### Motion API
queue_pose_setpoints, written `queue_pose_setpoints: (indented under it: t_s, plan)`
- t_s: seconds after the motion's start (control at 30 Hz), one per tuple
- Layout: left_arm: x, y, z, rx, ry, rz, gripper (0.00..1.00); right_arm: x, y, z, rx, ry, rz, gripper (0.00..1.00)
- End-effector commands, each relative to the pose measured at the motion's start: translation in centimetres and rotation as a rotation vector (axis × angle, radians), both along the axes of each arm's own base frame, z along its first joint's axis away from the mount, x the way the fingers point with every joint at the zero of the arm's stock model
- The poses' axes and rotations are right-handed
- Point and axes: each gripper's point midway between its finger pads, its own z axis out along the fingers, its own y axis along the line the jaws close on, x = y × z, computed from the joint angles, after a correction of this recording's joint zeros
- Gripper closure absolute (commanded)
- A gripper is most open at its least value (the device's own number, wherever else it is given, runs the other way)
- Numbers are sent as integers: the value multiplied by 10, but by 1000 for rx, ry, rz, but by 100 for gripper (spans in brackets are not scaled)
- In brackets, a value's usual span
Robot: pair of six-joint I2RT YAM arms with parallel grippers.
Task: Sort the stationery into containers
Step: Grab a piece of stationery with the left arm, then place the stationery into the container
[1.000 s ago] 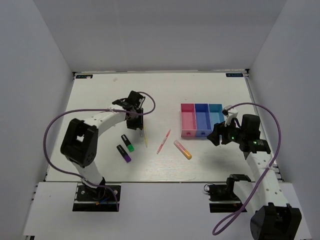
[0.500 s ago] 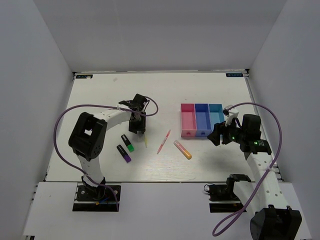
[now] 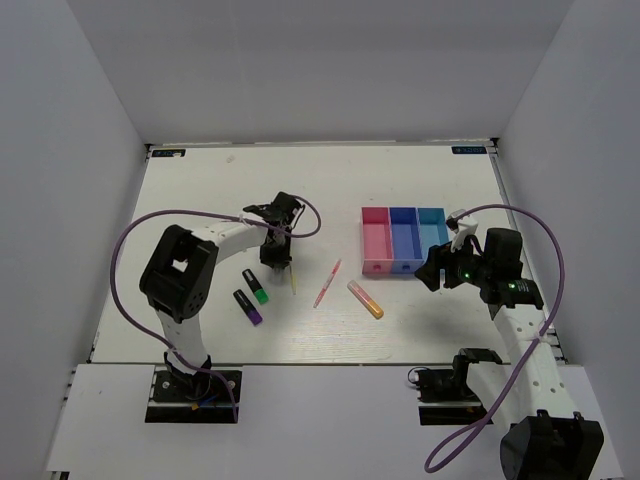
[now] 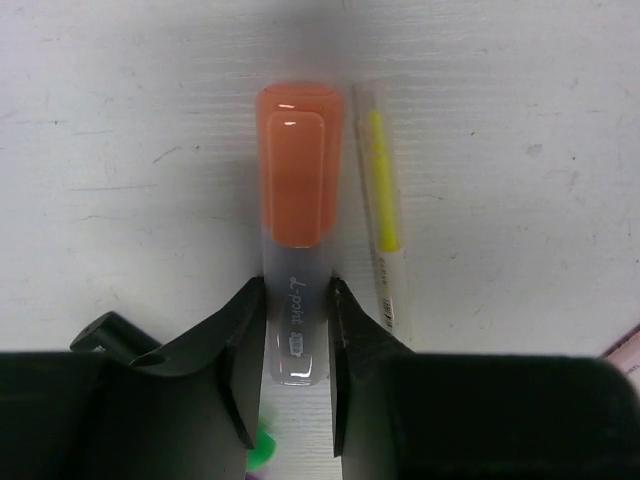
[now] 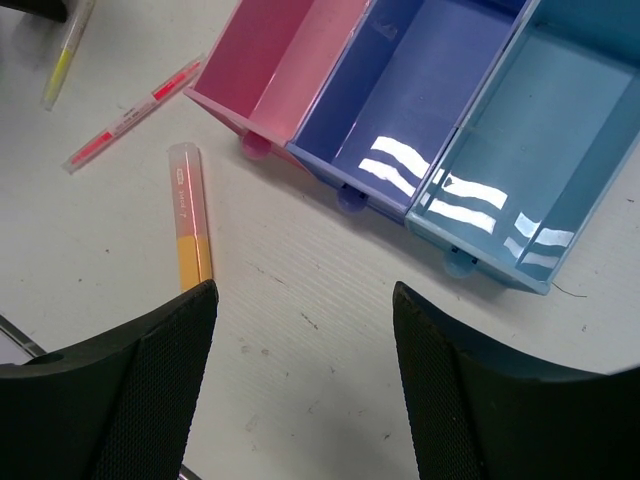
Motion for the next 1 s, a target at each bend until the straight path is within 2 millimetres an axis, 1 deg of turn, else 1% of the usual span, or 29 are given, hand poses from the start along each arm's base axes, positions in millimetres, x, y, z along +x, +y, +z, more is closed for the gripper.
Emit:
queue_pose_setpoints:
  t_s: [0.0,0.03,0.07,0.1,0.13,0.17,0.2,0.23,0.27,0.3,0.33,0.37,0.4,0.43,0.47,0.5,0.53,0.57,0.6,0.63,0.67,0.7,0.73,0.77,0.8,0.87,0.97]
  plan:
    - [-19,15,-24,72,58,-6,82,6,0,19,1,-50,-1,27]
    - [-17,15,-20,69,44,-8,83,5,0,19,3,-48,-1,27]
    - [-19,17,-17,79,53,-13,83,5,0,19,5,-48,0,27]
    - [-13,16,-8,76,21,-10,85,5,1,19,3,-50,3,27]
    - [-11,16,3,74,6,-13,86,5,1,19,3,-50,3,27]
    - [-2,13,18,60,-36,-21,86,5,0,20,2,-53,4,25]
    - [2,11,28,55,-58,-21,87,5,0,19,2,-51,4,22]
    - [12,4,51,23,-110,-24,89,5,0,19,1,-48,3,18]
    - [16,-1,68,-11,-144,-32,89,4,2,17,4,-44,16,14]
    - [18,-9,79,-41,-163,-40,89,4,2,18,1,-47,24,14]
    - [18,-16,93,-71,-185,-52,90,2,4,16,9,-31,32,16]
    - [25,-39,118,-130,-235,-85,90,1,5,17,11,-29,40,37]
    - [26,-48,125,-161,-242,-92,90,1,6,17,11,-28,52,54]
    - [27,-67,139,-233,-246,-126,91,1,7,16,11,-30,56,71]
    - [25,-89,148,-269,-254,-169,93,0,7,15,12,-23,57,84]
    - [27,-103,160,-316,-267,-171,93,0,7,15,12,-24,58,92]
    - [25,-123,157,-378,-239,-204,94,1,7,15,11,-25,58,91]
    - [21,-141,154,-403,-221,-226,94,1,7,14,11,-23,56,89]
    - [27,-157,159,-449,-221,-208,94,1,6,16,7,-34,55,85]
    - [25,-173,161,-495,-212,-230,94,2,6,14,6,-24,50,83]
    - [23,-185,150,-497,-183,-226,94,2,5,13,5,-22,47,81]
    - [32,-199,157,-522,-195,-227,94,2,5,14,5,-24,46,81]
    - [30,-210,158,-544,-187,-220,94,2,4,12,3,-17,40,80]
    - [30,-219,139,-529,-156,-217,94,2,4,12,3,-17,40,80]
    - [36,-232,155,-571,-186,-217,94,2,3,13,0,-24,40,78]
    - [34,-248,153,-605,-176,-218,94,3,3,13,-1,-25,35,78]
    - [35,-262,144,-629,-173,-195,94,3,4,12,-2,-21,39,77]
